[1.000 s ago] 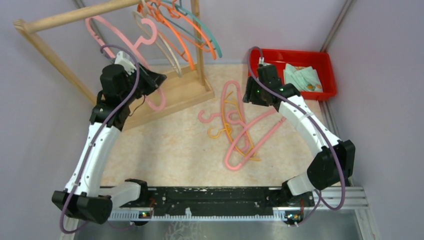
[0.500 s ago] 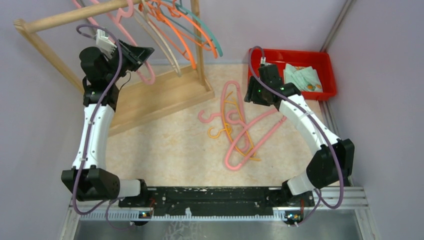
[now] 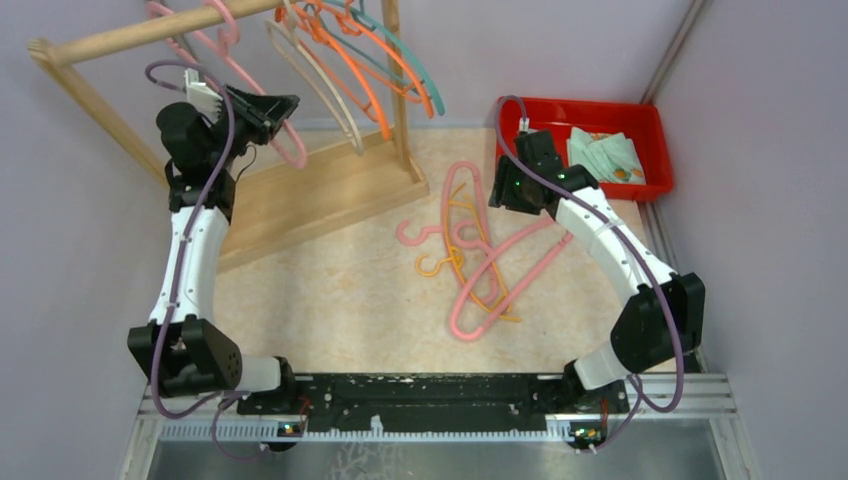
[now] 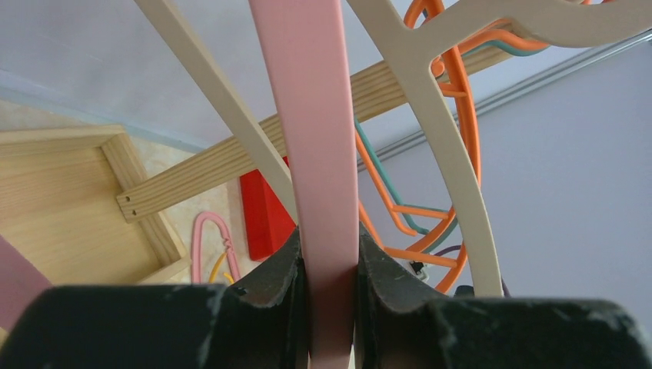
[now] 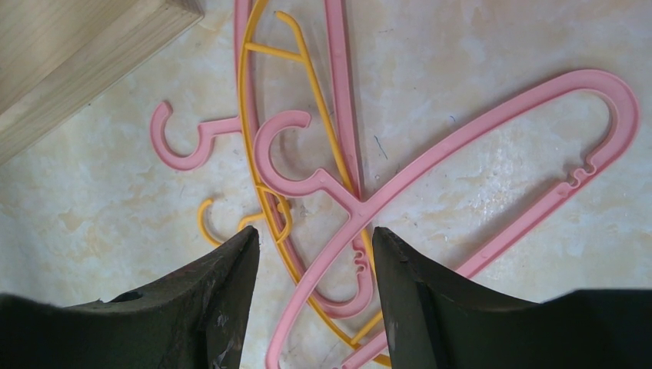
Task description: Organize the hangers
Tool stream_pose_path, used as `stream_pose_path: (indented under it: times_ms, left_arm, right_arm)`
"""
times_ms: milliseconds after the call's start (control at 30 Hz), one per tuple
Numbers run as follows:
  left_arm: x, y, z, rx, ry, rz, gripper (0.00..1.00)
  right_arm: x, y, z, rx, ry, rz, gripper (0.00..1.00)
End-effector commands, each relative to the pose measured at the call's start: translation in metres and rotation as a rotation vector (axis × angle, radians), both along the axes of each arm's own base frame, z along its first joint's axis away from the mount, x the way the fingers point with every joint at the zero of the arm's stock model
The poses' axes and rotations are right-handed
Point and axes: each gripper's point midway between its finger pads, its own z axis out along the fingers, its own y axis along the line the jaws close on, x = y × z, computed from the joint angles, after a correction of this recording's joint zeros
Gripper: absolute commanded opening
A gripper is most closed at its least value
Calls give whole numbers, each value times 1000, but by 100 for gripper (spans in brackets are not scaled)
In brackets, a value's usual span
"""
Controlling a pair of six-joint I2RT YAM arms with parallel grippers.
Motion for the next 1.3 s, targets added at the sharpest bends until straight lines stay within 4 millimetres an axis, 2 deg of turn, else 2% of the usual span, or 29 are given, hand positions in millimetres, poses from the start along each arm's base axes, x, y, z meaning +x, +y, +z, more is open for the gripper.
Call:
stream_pose_path:
  times_ms: [0, 100, 267, 333, 433, 633, 800, 1033, 1267]
  left_arm:
    - [2, -2, -5, -30, 24, -31, 15]
    - [-2, -8, 0, 12, 6, -77, 28]
    - [-16, -9, 14, 123, -33, -82, 63]
    - [-23, -10, 17, 150, -42, -98, 75]
    - [-37, -14, 24, 171, -67, -130, 98]
    - [-59, -7, 26, 279, -45, -76, 100]
    - [-77, 7, 22, 407, -15, 12, 100]
    - [-98, 26, 35, 498, -57, 151, 100]
    - [-96, 43, 48, 513, -102, 271, 100]
  right_arm:
    - [7, -5, 17, -1, -56, -12, 57]
    - [4, -4, 17, 1, -54, -3, 58]
    - [0, 0, 13, 12, -38, 26, 60]
    - [-2, 1, 8, 13, -24, 37, 66]
    - [-3, 2, 6, 13, -19, 49, 67]
    - [-4, 5, 11, 25, -38, 80, 68]
    - [-8, 8, 3, 25, -16, 110, 69]
    - [-7, 12, 2, 37, -17, 130, 70]
    - [-6, 14, 2, 44, -19, 139, 70]
